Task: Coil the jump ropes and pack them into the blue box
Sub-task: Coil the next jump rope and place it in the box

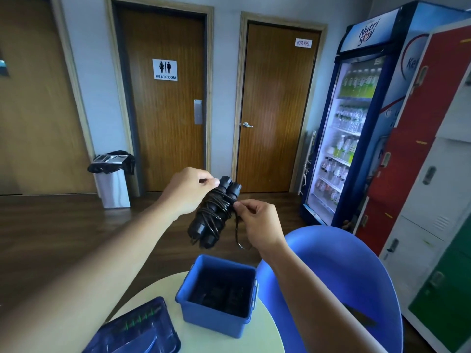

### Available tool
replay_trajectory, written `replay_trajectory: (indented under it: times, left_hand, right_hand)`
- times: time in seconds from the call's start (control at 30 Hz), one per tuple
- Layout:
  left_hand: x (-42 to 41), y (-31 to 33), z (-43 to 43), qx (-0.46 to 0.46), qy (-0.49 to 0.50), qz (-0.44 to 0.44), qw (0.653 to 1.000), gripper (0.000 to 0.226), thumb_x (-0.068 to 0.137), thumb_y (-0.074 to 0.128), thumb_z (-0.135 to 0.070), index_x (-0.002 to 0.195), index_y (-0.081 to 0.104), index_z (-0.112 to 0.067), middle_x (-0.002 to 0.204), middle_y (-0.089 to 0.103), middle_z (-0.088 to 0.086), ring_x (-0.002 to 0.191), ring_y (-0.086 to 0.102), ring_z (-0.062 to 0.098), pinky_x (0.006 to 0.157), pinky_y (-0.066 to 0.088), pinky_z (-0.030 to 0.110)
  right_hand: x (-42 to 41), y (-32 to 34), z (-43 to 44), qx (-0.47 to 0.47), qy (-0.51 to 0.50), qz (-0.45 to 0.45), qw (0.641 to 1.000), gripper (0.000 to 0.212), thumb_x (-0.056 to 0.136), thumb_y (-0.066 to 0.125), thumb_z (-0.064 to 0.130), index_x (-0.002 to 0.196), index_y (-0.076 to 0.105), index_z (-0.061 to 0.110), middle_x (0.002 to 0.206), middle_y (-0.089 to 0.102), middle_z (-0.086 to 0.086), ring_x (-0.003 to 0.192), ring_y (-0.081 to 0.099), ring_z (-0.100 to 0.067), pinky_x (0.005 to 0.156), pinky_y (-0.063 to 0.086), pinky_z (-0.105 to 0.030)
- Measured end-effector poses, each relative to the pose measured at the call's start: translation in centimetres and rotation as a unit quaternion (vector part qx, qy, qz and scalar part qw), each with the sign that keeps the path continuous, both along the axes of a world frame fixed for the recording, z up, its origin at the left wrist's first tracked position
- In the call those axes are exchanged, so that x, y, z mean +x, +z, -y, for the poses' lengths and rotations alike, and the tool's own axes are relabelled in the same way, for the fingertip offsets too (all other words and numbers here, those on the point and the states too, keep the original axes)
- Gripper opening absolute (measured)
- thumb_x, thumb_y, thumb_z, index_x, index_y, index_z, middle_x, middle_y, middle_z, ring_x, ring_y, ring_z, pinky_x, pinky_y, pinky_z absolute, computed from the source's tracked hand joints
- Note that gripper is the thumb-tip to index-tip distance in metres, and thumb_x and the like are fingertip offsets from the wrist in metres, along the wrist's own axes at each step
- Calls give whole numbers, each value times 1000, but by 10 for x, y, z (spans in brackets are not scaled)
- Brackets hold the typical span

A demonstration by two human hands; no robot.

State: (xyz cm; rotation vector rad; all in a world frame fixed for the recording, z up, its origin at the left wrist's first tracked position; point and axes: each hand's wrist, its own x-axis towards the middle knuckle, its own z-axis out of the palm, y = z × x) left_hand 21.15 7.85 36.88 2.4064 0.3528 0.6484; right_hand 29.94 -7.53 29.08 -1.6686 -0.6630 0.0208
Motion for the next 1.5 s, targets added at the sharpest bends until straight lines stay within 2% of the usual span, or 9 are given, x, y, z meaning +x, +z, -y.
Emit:
replay_trajectory:
  times: [0.17, 0.33, 0.53, 0.67, 0.77, 0.93, 1.03, 1.27, 1.5]
  left_hand:
    - [-14, 4, 17, -27, -82, -120, 989, 33, 93, 65, -32, 122, 52, -25, 103, 61, 3, 94, 59, 20, 70, 42, 27]
    - [-8, -27, 9, 82, -85, -140, 983, 107, 78, 80, -29, 155, 7, -32, 146, 35, 8, 101, 58, 22, 68, 48, 25]
    - [-9, -51, 4, 236, -8, -149, 960, 102, 81, 77, -28, 152, 6, -43, 156, 27, 14, 114, 62, 37, 77, 56, 39]
    - [-8, -49, -6, 117, -38, -63, 990, 94, 71, 83, -24, 145, 28, -40, 126, 57, -3, 98, 65, 21, 65, 48, 22]
    - [-6, -44, -9, -124, -75, -39, 989, 88, 71, 88, -25, 141, 36, -36, 116, 62, -2, 97, 66, 18, 73, 52, 27]
    - [-6, -51, -6, -519, -202, 18, 830, 80, 65, 87, -17, 133, 44, -15, 110, 65, 30, 82, 67, 39, 68, 59, 46]
    - [-9, -50, -2, -545, -252, 0, 800, 70, 72, 80, -35, 130, 54, -5, 116, 65, 26, 95, 67, 31, 75, 56, 37]
    - [-4, -37, 6, -499, -201, -64, 841, 37, 85, 59, -33, 107, 64, -5, 99, 68, 21, 85, 68, 28, 81, 53, 41]
    - [9, -36, 23, -521, -111, -17, 846, 59, 86, 65, -58, 107, 66, -3, 83, 70, 21, 69, 68, 34, 68, 56, 41]
  right_hand:
    - [0, 9, 1, -14, -8, 5, 1000, 15, 98, 62, 22, 93, 77, 19, 61, 66, 7, 53, 54, -2, 54, 45, -21]
    - [-1, 17, 2, -108, 5, 58, 992, 18, 98, 60, 25, 91, 76, 19, 51, 60, 7, 45, 52, -3, 49, 41, -21]
    - [-4, 30, 13, -330, 55, 234, 913, 24, 93, 59, 42, 80, 59, 22, 72, 63, 5, 69, 59, -18, 62, 45, -34]
    - [2, 31, 19, -403, 52, 304, 862, 24, 96, 51, 25, 118, 57, 29, 106, 66, 0, 101, 60, -25, 82, 41, -38]
    - [7, 24, 20, -361, 5, 374, 855, 35, 104, 39, 16, 136, 51, 22, 123, 57, 1, 113, 46, -24, 96, 31, -41]
    - [6, 31, 10, -180, 21, 303, 936, 18, 103, 44, 12, 111, 61, 11, 101, 60, 1, 89, 56, -19, 77, 46, -35]
    - [-3, 36, 1, -120, -9, 318, 940, 18, 104, 46, 15, 111, 62, 11, 106, 60, 1, 91, 58, -16, 78, 48, -31]
    - [-3, 38, 0, -150, -7, 392, 908, 18, 102, 50, 13, 112, 65, 10, 107, 61, -6, 92, 62, -26, 75, 55, -43]
    - [-2, 38, 3, -140, -16, 420, 897, 17, 100, 55, 18, 109, 69, 14, 93, 63, -5, 83, 61, -24, 70, 55, -43]
